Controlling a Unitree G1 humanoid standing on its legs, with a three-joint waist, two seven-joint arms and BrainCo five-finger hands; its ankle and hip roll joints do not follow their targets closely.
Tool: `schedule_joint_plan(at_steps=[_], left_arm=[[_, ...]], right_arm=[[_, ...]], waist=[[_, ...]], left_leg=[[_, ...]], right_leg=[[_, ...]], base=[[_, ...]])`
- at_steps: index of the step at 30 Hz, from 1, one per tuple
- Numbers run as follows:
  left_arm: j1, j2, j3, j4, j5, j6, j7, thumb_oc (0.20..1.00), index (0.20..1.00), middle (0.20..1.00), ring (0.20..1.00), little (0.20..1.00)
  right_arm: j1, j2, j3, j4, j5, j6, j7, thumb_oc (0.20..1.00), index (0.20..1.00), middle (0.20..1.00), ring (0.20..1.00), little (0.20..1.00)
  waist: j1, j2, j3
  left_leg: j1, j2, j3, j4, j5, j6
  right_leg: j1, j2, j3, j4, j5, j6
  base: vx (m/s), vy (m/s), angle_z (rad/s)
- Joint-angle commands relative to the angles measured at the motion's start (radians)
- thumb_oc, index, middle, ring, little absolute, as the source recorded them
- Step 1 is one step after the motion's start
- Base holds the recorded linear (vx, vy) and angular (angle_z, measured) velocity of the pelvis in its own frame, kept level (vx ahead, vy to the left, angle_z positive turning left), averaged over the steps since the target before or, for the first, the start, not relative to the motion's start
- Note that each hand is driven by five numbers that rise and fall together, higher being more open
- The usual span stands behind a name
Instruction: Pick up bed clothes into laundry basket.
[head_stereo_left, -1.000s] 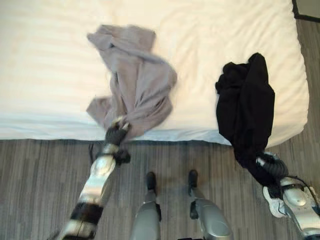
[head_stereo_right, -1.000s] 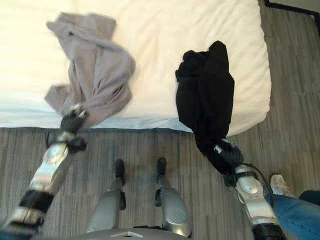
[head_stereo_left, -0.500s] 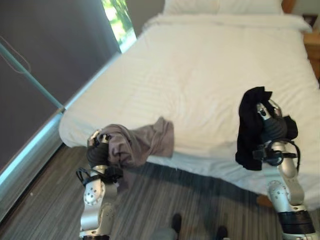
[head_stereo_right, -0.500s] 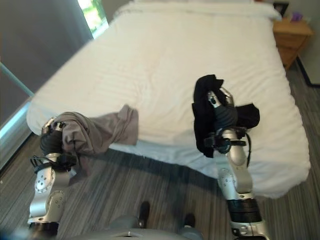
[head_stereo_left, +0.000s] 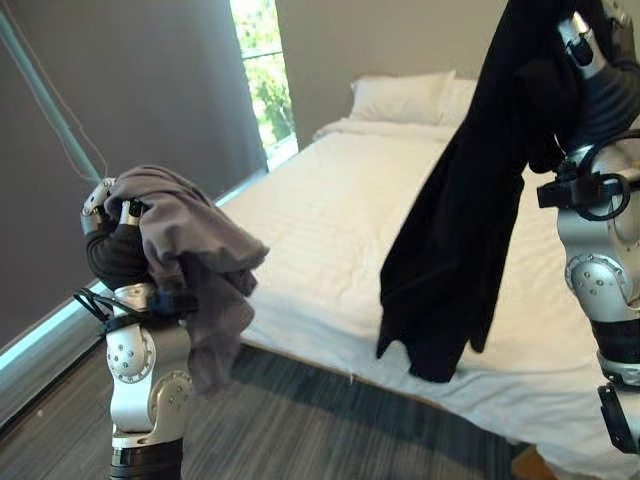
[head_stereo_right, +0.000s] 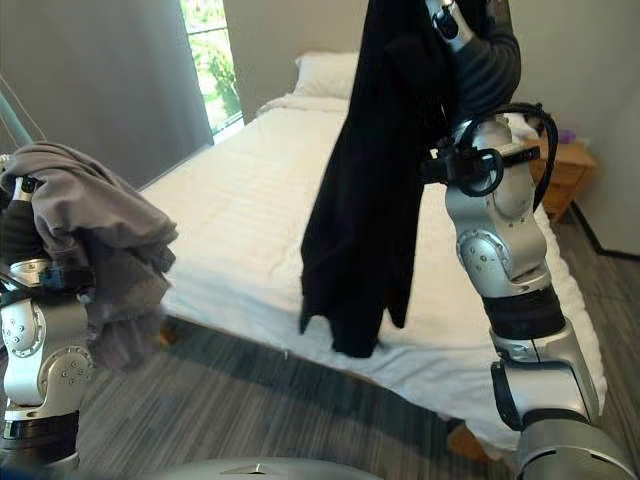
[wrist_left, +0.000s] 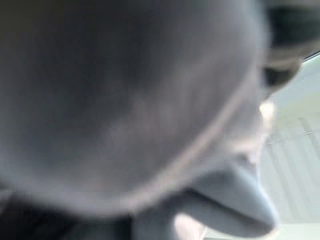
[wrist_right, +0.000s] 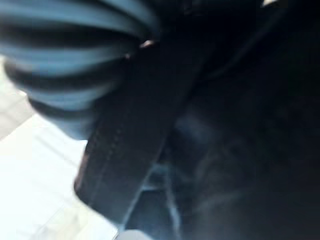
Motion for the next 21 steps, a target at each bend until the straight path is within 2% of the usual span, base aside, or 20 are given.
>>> schedule_joint_plan(at_steps=[1,7,11,14,16,17,19,21], left_arm=[[-0.022,0.076,0.013,-0.024,0.038,-0.05,0.021,0.2,0.2,0.2,0.2,0.2],[0.073,0.016,0.071,-0.066,0.01,-0.036,0.006,0.2,0.2,0.2,0.2,0.2],[0.166,-0.055,0.106,-0.058,0.001,-0.016,-0.018,0.2,0.2,0.2,0.2,0.2],[0.29,-0.118,0.114,-0.046,-0.009,0.028,-0.076,0.2,0.2,0.2,0.2,0.2],[0.31,-0.133,0.102,-0.038,-0.022,0.034,-0.085,0.2,0.2,0.2,0.2,0.2],[0.334,-0.154,0.084,-0.029,-0.039,0.053,-0.099,0.2,0.2,0.2,0.2,0.2],[0.344,-0.159,0.079,-0.02,-0.046,0.056,-0.101,0.2,0.2,0.2,0.2,0.2],[0.354,-0.181,0.014,0.011,-0.078,0.08,-0.121,0.2,0.2,0.2,0.2,0.2]], right_arm=[[-0.057,0.032,0.035,0.0,0.048,-0.044,-0.023,0.2,0.2,0.2,0.2,0.2],[0.183,0.152,-0.042,-0.104,0.084,-0.025,0.003,0.2,0.2,0.2,0.2,0.2],[0.436,0.218,-0.116,-0.193,0.056,0.022,0.042,0.2,0.2,0.2,0.2,0.2],[0.679,0.28,-0.159,-0.208,0.006,0.081,0.08,0.2,0.2,0.2,0.2,0.2],[0.727,0.307,-0.14,-0.177,0.02,0.089,0.077,0.2,0.2,0.2,0.2,0.2],[0.787,0.345,-0.114,-0.163,0.051,0.115,0.097,0.2,0.2,0.2,0.2,0.2],[0.807,0.354,-0.105,-0.162,0.051,0.123,0.102,0.2,0.2,0.2,0.2,0.2],[0.837,0.373,-0.067,-0.139,0.057,0.146,0.114,0.2,0.2,0.2,0.2,0.2]], waist=[[0.027,-0.049,-0.029],[0.022,-0.043,-0.009],[0.007,-0.036,0.012],[-0.009,-0.029,0.037],[-0.012,-0.028,0.044],[-0.013,-0.028,0.055],[-0.013,-0.029,0.058],[-0.014,-0.031,0.067]], left_leg=[[0.002,-0.016,-0.007,0.012,-0.049,-0.011],[-0.002,-0.017,-0.001,0.012,-0.054,-0.005],[-0.004,-0.019,0.0,0.012,-0.055,0.0],[-0.01,-0.022,-0.003,0.012,-0.055,0.006],[-0.012,-0.024,-0.003,0.012,-0.056,0.009],[-0.015,-0.025,-0.004,0.012,-0.054,0.012],[-0.011,-0.024,-0.004,0.012,-0.063,0.012],[-0.014,-0.023,-0.004,0.012,-0.06,0.014]], right_leg=[[0.066,-0.053,-0.022,0.018,-0.054,0.025],[0.056,-0.054,-0.014,0.019,-0.047,0.025],[0.05,-0.056,-0.011,0.019,-0.044,0.024],[0.042,-0.058,-0.012,0.021,-0.043,0.022],[0.039,-0.058,-0.012,0.022,-0.041,0.023],[0.035,-0.058,-0.01,0.022,-0.04,0.023],[0.039,-0.057,-0.009,0.021,-0.047,0.023],[0.035,-0.056,-0.008,0.02,-0.044,0.023]], base=[[-0.01,0.005,-0.07],[-0.02,0.006,-0.04],[-0.02,0.007,-0.06],[-0.03,0.005,0.02],[-0.03,-0.001,0.03],[0.0,0.0,0.0],[0.0,0.0,0.0],[0.0,-0.008,-0.04]])
